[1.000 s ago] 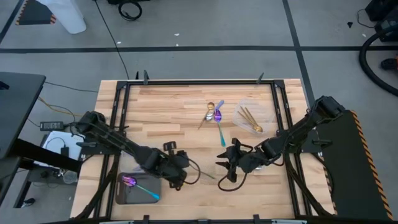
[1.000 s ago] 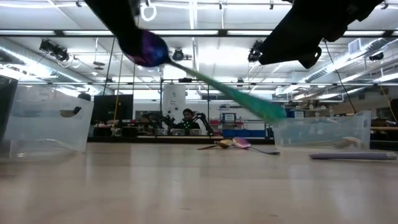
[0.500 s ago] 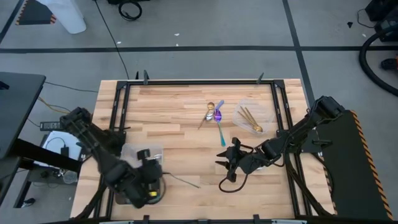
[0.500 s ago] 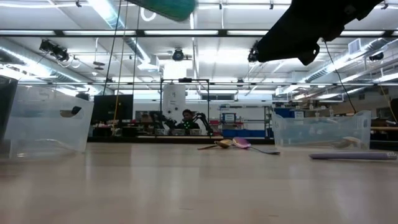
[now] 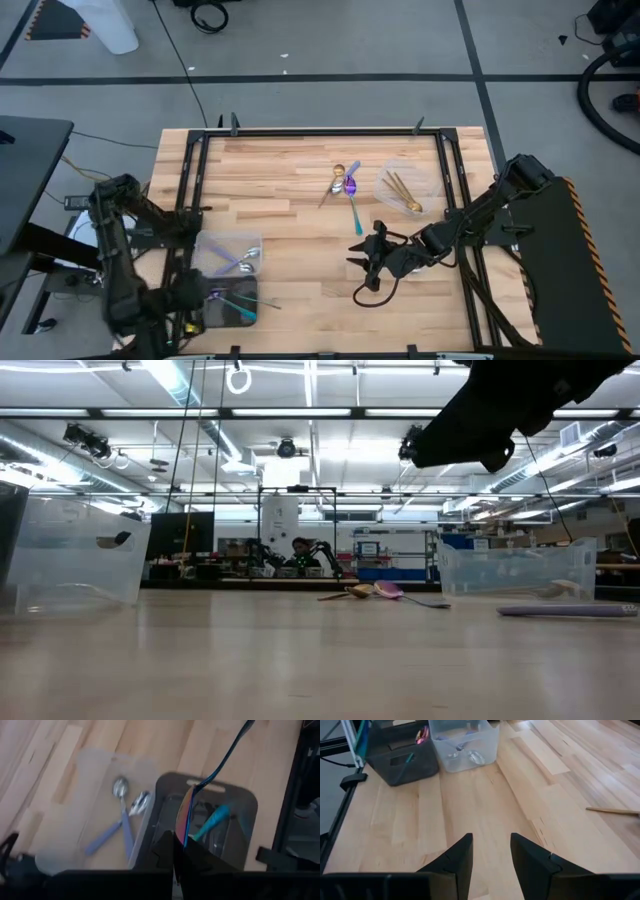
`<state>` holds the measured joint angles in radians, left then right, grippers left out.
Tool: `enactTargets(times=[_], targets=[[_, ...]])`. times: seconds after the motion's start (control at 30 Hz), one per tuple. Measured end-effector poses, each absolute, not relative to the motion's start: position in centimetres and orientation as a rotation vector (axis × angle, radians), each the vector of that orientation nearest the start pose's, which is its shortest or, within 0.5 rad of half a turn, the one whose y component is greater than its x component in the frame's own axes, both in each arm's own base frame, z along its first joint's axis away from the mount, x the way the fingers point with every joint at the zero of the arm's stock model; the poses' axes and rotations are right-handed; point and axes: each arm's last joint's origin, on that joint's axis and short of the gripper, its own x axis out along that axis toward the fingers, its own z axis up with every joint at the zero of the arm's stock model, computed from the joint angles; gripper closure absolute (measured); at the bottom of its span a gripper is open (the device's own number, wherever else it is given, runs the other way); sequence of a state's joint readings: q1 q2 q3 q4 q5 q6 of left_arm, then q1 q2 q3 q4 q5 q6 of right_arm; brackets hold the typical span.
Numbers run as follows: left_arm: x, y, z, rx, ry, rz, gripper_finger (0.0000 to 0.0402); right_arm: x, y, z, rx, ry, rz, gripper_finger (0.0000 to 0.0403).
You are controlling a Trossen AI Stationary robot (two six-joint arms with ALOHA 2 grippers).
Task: Sort silverware by color (type)
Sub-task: Put the blue spoon into the black bin
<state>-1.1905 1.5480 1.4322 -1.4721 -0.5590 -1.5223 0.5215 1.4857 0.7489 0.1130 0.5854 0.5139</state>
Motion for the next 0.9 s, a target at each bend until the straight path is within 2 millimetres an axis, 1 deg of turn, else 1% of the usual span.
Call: enactTargets(times=[0.13, 0.23, 0.3, 0.4, 0.5, 0.57, 0.77, 0.9], targets=[[8.8, -24.1, 30.7, -0.165, 1.012, 0.357, 0.0390, 26.3, 13.1, 19.1, 0.182, 0.492, -0.200, 0.0261], [7.4, -24.4, 30.6, -0.175, 1.068, 0.355, 0.0390, 26.3, 13.1, 19.1, 0.179, 0.491, -0.198, 0.0261], [6.6, -24.5, 30.6, -0.168, 1.094, 0.351, 0.0390, 26.3, 13.1, 19.1, 0.178, 0.492, -0.198, 0.0261], [6.0, -24.6, 30.6, -0.145, 1.119, 0.323, 0.0390, 26.3, 13.1, 19.1, 0.174, 0.490, -0.196, 0.0261], [5.8, -24.7, 30.4, -0.131, 1.150, 0.318, 0.0390, 26.4, 13.1, 19.2, 0.172, 0.486, -0.194, 0.0261], [5.8, -24.6, 29.9, -0.120, 1.159, 0.335, 0.0390, 26.4, 13.1, 19.2, 0.171, 0.487, -0.194, 0.0261], [6.0, -24.3, 27.1, -0.103, 1.212, 0.380, 0.0390, 26.4, 13.1, 19.2, 0.172, 0.487, -0.194, 0.0261], [6.8, -24.4, 25.5, -0.106, 1.220, 0.348, 0.0390, 26.4, 13.0, 19.2, 0.172, 0.487, -0.194, 0.0261]])
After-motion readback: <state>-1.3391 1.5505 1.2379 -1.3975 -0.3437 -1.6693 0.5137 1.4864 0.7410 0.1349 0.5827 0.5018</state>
